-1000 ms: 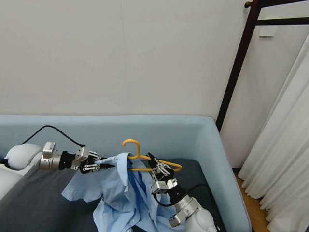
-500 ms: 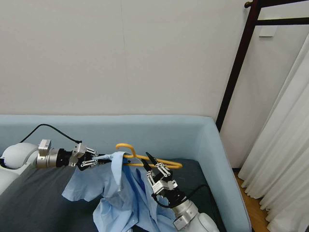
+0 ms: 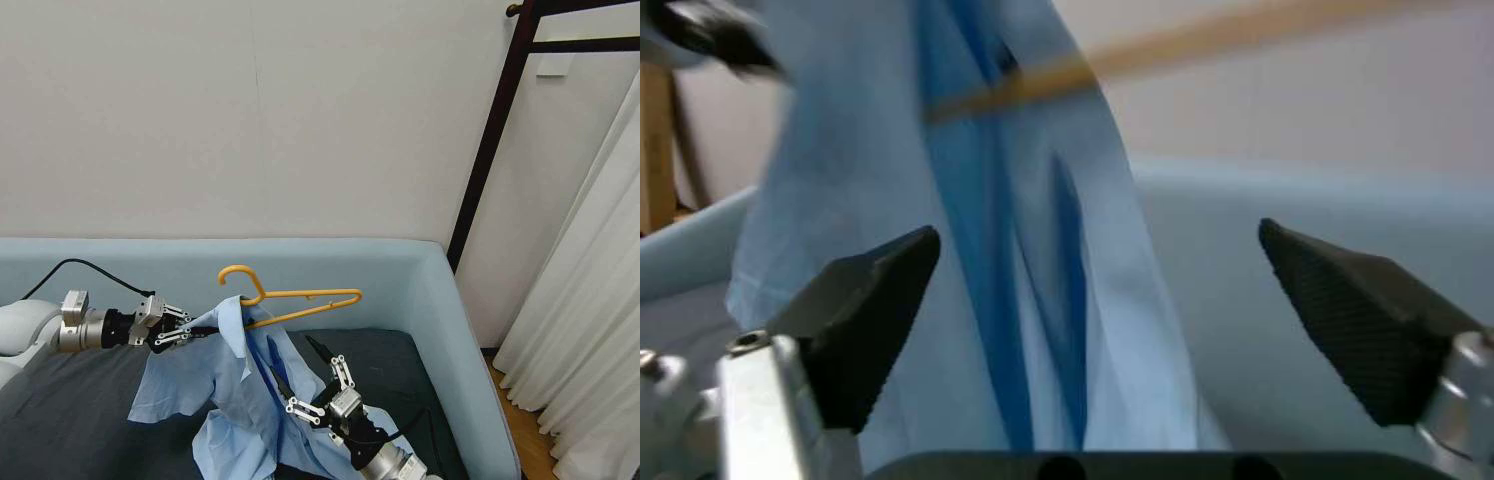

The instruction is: Pick up the clothes from the sofa and hang them on the clothes hanger.

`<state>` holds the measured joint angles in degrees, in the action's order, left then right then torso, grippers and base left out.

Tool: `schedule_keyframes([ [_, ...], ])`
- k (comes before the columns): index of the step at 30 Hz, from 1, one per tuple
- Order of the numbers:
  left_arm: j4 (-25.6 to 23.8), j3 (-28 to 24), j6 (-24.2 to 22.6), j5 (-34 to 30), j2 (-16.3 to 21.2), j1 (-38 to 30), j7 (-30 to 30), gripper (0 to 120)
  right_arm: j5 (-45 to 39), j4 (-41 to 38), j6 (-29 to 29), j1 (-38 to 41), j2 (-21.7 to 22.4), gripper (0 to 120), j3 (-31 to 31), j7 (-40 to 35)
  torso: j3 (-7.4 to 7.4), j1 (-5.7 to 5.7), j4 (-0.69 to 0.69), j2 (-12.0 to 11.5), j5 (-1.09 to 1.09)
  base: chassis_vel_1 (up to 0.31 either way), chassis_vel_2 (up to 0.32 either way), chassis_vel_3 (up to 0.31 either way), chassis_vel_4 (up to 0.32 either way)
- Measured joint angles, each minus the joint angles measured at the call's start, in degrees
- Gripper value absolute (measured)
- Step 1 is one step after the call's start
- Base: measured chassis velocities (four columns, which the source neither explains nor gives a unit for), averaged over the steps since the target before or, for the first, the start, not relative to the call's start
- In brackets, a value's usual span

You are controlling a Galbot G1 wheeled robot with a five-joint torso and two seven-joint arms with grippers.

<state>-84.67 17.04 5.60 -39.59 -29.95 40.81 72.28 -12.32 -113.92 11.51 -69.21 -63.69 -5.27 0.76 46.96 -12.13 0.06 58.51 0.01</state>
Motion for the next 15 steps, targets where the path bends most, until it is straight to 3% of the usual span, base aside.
schedule_keyframes([
  [1, -0.28, 0.16, 0.03, -0.21, 0.19, 0.12, -0.05, 3, -3.67, -0.05, -3.55, -0.48, 0.47, 96, 0.15, -0.86, 0.0, 0.0, 0.01, 0.0, 0.0, 0.0, 0.0, 0.0, 0.0],
  [3, -0.36, 0.2, 0.03, -0.25, 0.23, 0.15, -0.07, 3, -4.18, -0.06, -3.93, -0.52, 0.51, 97, 0.16, -0.96, 0.0, 0.0, 0.01, 0.0, 0.0, 0.0, 0.0, 0.0, 0.0],
  [5, -1.58, 0.65, 0.11, -0.69, 0.7, 0.77, -0.24, 3, -21.47, -0.71, -12.04, -0.77, 1.43, 100, 0.34, -3.78, 0.0, 0.0, 0.01, 0.0, -0.01, 0.0, 0.0, 0.0, 0.0],
  [8, -2.49, 1.06, 0.16, -0.8, 0.92, 1.65, -0.37, 3, -31.16, -0.94, -14.44, -0.8, 1.54, 100, 0.98, -4.74, 0.0, 0.0, -0.01, 0.0, -0.01, 0.0, 0.0, 0.0, 0.0],
  [15, -3.55, 2.04, 0.75, -1.02, 1.12, 2.97, -0.83, 3, -33.02, -1.1, -15.09, -3.64, 0.54, 100, 0.07, -5.5, 0.0, 0.0, 0.01, 0.0, 0.0, 0.0, 0.0, 0.0, 0.0],
])
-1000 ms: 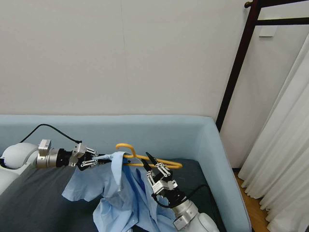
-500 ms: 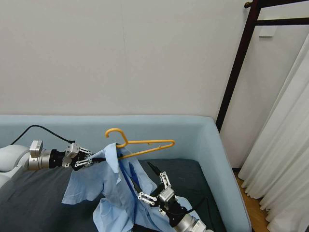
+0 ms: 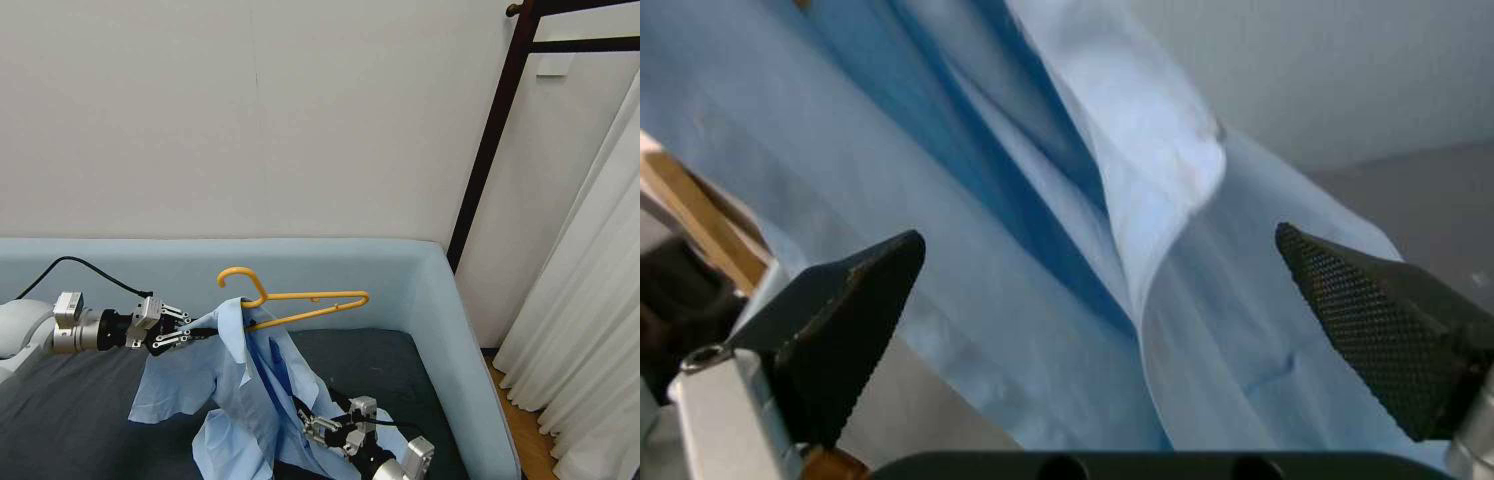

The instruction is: Pick up the clothes from the sofa and hang them on the clothes hanger.

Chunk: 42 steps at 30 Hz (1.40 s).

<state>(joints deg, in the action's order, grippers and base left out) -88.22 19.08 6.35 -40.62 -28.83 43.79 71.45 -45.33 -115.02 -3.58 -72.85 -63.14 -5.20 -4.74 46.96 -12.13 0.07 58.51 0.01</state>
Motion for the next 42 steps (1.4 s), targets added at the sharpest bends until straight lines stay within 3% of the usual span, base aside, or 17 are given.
schedule_keyframes([
  [4, 0.01, 0.13, 0.3, -0.05, -0.13, 0.09, -0.1, 3, 6.07, 2.2, 0.69, -1.52, -1.04, 100, -1.15, -0.86, 0.0, 0.0, 0.0, 0.0, 0.0, 0.0, 0.0, 0.0, 0.0],
  [7, 0.23, 0.03, 0.5, -0.03, -0.17, -0.36, -0.12, 3, 9.26, 4.46, 1.37, -1.36, -1.25, 94, -2.0, -1.65, 0.0, 0.0, 0.0, 0.0, 0.0, 0.0, 0.0, 0.0, 0.0],
  [24, 3.24, -2.47, 1.88, 0.27, -1.97, -3.81, -0.58, 3, 7.47, 7.11, 4.06, 0.94, -2.78, 29, -1.4, 0.2, 0.01, 0.0, 0.0, 0.0, 0.0, 0.0, 0.0, 0.0, 0.0],
  [26, 3.28, -2.47, 1.9, 0.28, -1.97, -3.82, -0.62, 3, 7.35, 7.06, 4.06, 0.96, -2.77, 27, -1.25, 0.32, 0.0, 0.0, 0.0, 0.0, 0.0, 0.0, 0.0, 0.0, 0.0],
  [28, 3.23, -2.46, 2.03, 0.2, -1.88, -3.83, -0.81, 3, 6.78, 6.59, 3.53, 1.08, -2.55, 14, -0.16, 1.04, 0.0, 0.0, 0.0, 0.0, 0.0, 0.0, 0.0, 0.0, 0.0],
  [32, 2.71, -2.29, 2.12, -0.08, -1.61, -3.77, -1.06, 3, 6.84, 5.63, 1.29, 0.91, -2.0, 1, 1.09, 2.12, 0.0, 0.0, 0.0, 0.0, 0.0, 0.0, 0.0, 0.0, 0.0],
  [35, 2.53, -2.24, 2.22, -0.23, -1.48, -3.7, -1.08, 3, 6.56, 4.73, 0.3, 0.83, -1.66, 0, 1.99, 2.54, 0.01, 0.0, 0.0, 0.0, -0.01, 0.0, 0.0, 0.0, 0.0],
  [42, 1.11, -1.69, 5.05, -4.31, -1.4, -1.54, -4.62, 3, -2.54, -1.0, -5.38, 3.71, -0.57, 0, 10.5, 6.38, 0.0, 0.0, -0.01, 0.0, 0.0, 0.0, 0.0, 0.0, 0.0],
])
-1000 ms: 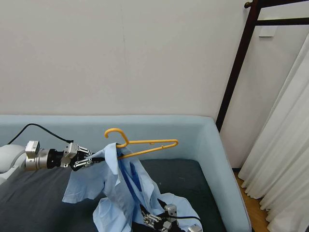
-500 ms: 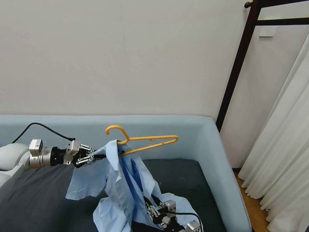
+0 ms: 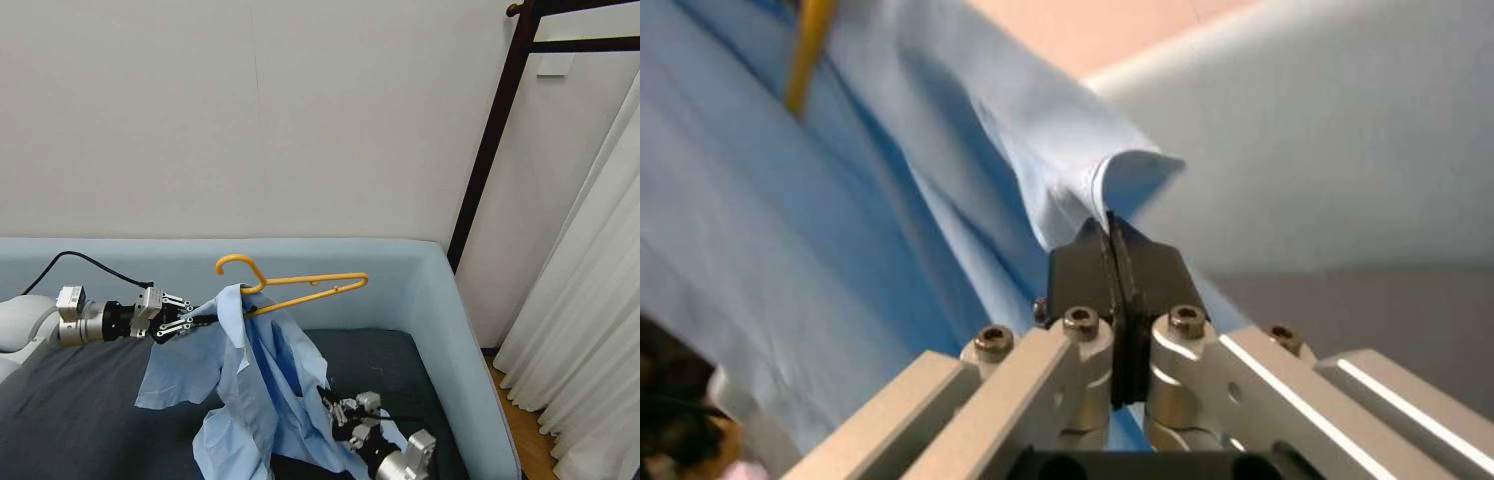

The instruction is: Pick up the clothes from the sofa and hang them on the clothes hanger.

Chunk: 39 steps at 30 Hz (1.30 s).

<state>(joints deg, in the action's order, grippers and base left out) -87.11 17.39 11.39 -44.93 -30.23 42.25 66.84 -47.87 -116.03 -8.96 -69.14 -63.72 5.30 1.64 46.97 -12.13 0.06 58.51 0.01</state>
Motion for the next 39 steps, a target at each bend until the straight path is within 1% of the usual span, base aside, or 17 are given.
schedule_keyframes([
  [2, -0.54, 0.21, 0.24, -0.77, 0.16, 0.41, -0.26, 3, -3.09, -2.02, -2.05, 1.57, 0.53, 0, 1.64, 0.04, 0.0, 0.0, 0.0, 0.0, 0.0, 0.0, 0.0, 0.0, 0.0],
  [3, -0.54, 0.21, 0.24, -0.77, 0.16, 0.41, -0.26, 3, -3.09, -2.02, -2.05, 1.57, 0.53, 0, 1.64, 0.04, 0.0, 0.0, 0.0, 0.0, 0.0, 0.0, 0.0, 0.0, 0.0],
  [7, -0.72, 0.39, 1.17, -1.82, 0.98, 0.35, -0.88, 3, -6.84, -5.58, -7.06, 5.12, 1.4, 0, 5.68, -0.86, 0.0, 0.0, 0.0, 0.0, 0.0, 0.0, 0.0, 0.0, 0.0],
  [8, -0.72, 0.39, 1.17, -1.82, 0.98, 0.35, -0.88, 3, -6.84, -5.58, -7.06, 5.12, 1.4, 0, 5.68, -0.86, 0.0, 0.0, 0.0, 0.0, 0.0, 0.0, 0.0, 0.0, 0.0],
  [9, -0.72, 0.4, 1.3, -2.22, 1.22, 0.3, -0.96, 3, -7.91, -6.04, -8.37, 6.17, 1.85, 0, 6.71, -1.72, 0.0, 0.0, 0.0, 0.0, -0.01, 0.0, 0.0, 0.0, 0.0],
  [12, -0.54, 0.39, 1.67, -2.62, 1.47, 0.02, -0.89, 3, -9.76, -6.12, -10.02, 8.24, 2.83, 0, 8.48, -3.35, 0.0, 0.0, 0.0, 0.0, 0.0, 0.0, 0.0, 0.0, 0.0],
  [16, 0.54, -0.56, 1.98, -3.58, 1.36, -1.62, 0.74, 3, -12.58, -3.22, -10.97, 11.98, 4.86, 0, 10.95, -4.27, 0.0, 0.0, 0.0, 0.0, -0.01, 0.0, 0.0, 0.0, 0.0],
  [23, 2.51, -2.53, 2.01, -3.43, 0.38, -4.4, 3.72, 3, -13.47, 0.06, -10.2, 15.4, 6.26, 0, 12.7, -2.64, 0.01, 0.0, 0.01, 0.0, -0.01, 0.0, 0.0, 0.0, 0.0],
  [27, 4.37, -3.99, 1.89, -1.15, -0.87, -6.33, 4.48, 3, -13.59, 1.52, -8.53, 17.68, 7.11, 0, 14.98, 1.55, 0.01, 0.0, 0.0, 0.0, 0.0, 0.0, 0.0, 0.0, 0.0],
  [29, 4.73, -4.36, 1.86, -0.67, -1.11, -6.72, 4.51, 3, -13.59, 1.52, -8.14, 17.91, 7.25, 0, 15.34, 2.39, 0.01, 0.0, 0.0, 0.0, 0.0, 0.0, 0.0, 0.0, 0.0],
  [33, 6.22, -6.46, 1.8, 1.98, -2.15, -8.79, 4.46, 3, -12.36, 1.07, -5.04, 18.56, 7.79, 0, 16.29, 6.84, 0.01, 0.0, 0.0, 0.0, 0.0, 0.0, 0.0, 0.0, 0.0],
  [34, 6.22, -6.46, 1.8, 1.98, -2.15, -8.79, 4.46, 3, -12.36, 1.07, -5.04, 18.56, 7.79, 0, 16.29, 6.84, 0.01, 0.0, 0.0, 0.0, 0.0, 0.0, 0.0, 0.0, 0.0],
  [37, 6.7, -7.17, 1.39, 5.45, -2.67, -10.04, 3.12, 3, -10.59, -0.17, -1.3, 18.09, 7.88, 0, 16.45, 11.29, 0.0, 0.0, 0.01, 0.0, 0.0, 0.0, 0.0, 0.0, 0.0],
  [38, 6.7, -7.17, 1.39, 5.45, -2.67, -10.04, 3.12, 3, -10.59, -0.17, -1.3, 18.09, 7.88, 0, 16.45, 11.29, 0.0, 0.0, 0.01, 0.0, 0.0, 0.0, 0.0, 0.0, 0.0],
  [39, 6.81, -7.18, 1.22, 6.71, -2.78, -10.22, 2.92, 3, -10.42, -0.59, -0.1, 17.71, 7.88, 0, 16.41, 12.62, 0.0, 0.0, 0.01, 0.0, -0.01, 0.0, 0.0, 0.0, 0.0],
])
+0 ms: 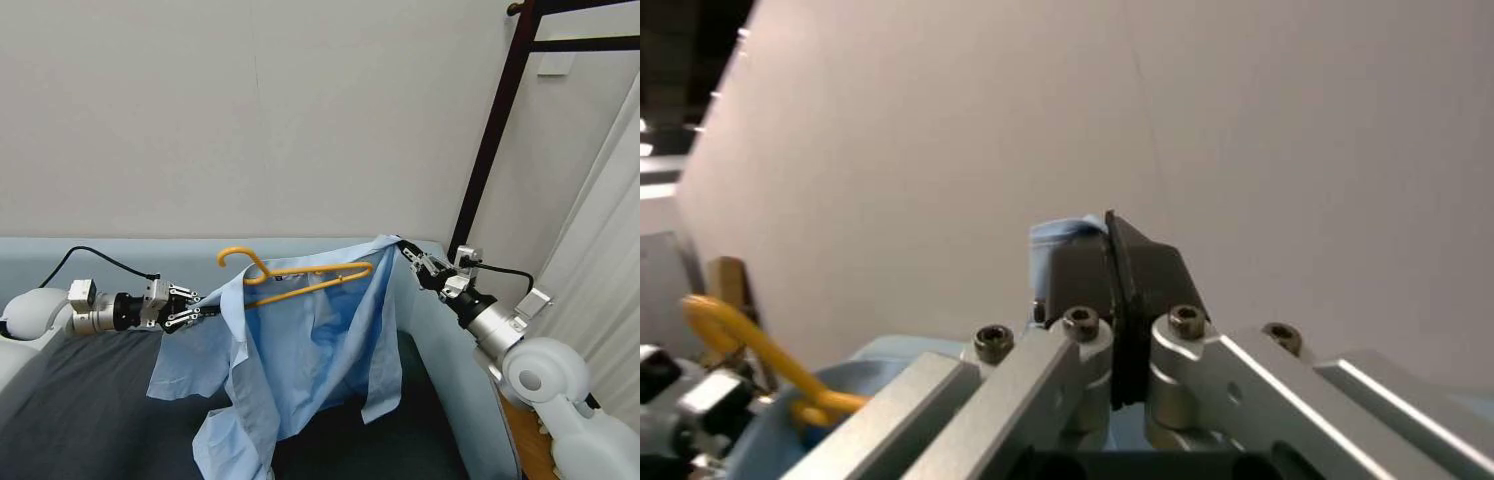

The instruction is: Pick up the clothes from the sofa and hang them on the clothes hanger.

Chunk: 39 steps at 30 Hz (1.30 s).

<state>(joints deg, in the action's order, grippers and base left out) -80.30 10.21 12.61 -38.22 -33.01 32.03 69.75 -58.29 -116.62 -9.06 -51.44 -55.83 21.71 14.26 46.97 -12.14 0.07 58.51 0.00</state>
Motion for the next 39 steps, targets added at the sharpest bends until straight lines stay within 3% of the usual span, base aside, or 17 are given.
schedule_keyframes([
  [7, 0.85, 0.28, -0.26, 5.85, -2.53, 0.16, -2.97, 3, 1.39, -1.5, 9.49, -3.28, -0.56, 0, -3.94, 11.03, 0.0, 0.0, -0.02, 0.0, 0.01, 0.0, 0.0, 0.0, 0.0],
  [12, 0.06, -1.28, -2.02, -0.23, -4.54, 2.27, -10.3, 3, 7.22, -1.26, 11.21, -6.95, -1.76, 0, -6.86, 14.09, 0.0, 0.0, 0.0, 0.0, 0.01, 0.0, 0.0, 0.0, 0.0],
  [15, 0.09, -2.92, -2.8, -3.22, -5.66, 2.48, -10.91, 3, 10.13, -0.38, 12.17, -8.21, -2.4, 0, -8.55, 16.64, -0.01, 0.0, -0.01, 0.0, 0.01, 0.0, 0.0, 0.0, 0.0],
  [19, 0.22, -5.04, -3.59, -6.66, -6.6, 1.89, -8.97, 3, 15.45, 1.46, 13.69, -9.07, -3.24, 0, -11.25, 19.99, 0.0, 0.0, 0.0, 0.0, 0.01, 0.0, 0.0, 0.0, 0.0],
  [24, 0.65, -7.26, -5.42, -7.74, -7.25, -0.1, -2.12, 3, 22.28, 4.18, 15.57, -8.87, -4.56, 0, -13.06, 22.77, 0.0, 0.0, 0.0, 0.0, 0.0, 0.0, 0.0, 0.0, 0.0],
  [28, 2.49, -8.29, -6.38, -2.88, -8.11, -1.76, 2.75, 3, 26.67, 6.28, 16.13, -8.69, -4.94, 0, -13.52, 26.1, 0.0, 0.0, 0.0, 0.0, 0.01, 0.0, 0.0, 0.0, 0.0],
  [33, 4.91, -8.84, -6.37, 0.45, -8.85, -2.97, 4.39, 3, 30.26, 7.9, 15.52, -9.11, -4.3, 0, -13.12, 31.39, 0.0, 0.0, -0.01, 0.0, 0.02, 0.0, 0.0, 0.0, 0.0],
  [39, 6.76, -10.84, -6.21, -0.21, -9.28, -6.26, 4.18, 3, 36.95, 9.64, 15.06, -9.57, -3.7, 0, -12.96, 37.64, 0.0, 0.0, 0.0, 0.0, 0.0, 0.0, 0.0, 0.0, 0.0],
])
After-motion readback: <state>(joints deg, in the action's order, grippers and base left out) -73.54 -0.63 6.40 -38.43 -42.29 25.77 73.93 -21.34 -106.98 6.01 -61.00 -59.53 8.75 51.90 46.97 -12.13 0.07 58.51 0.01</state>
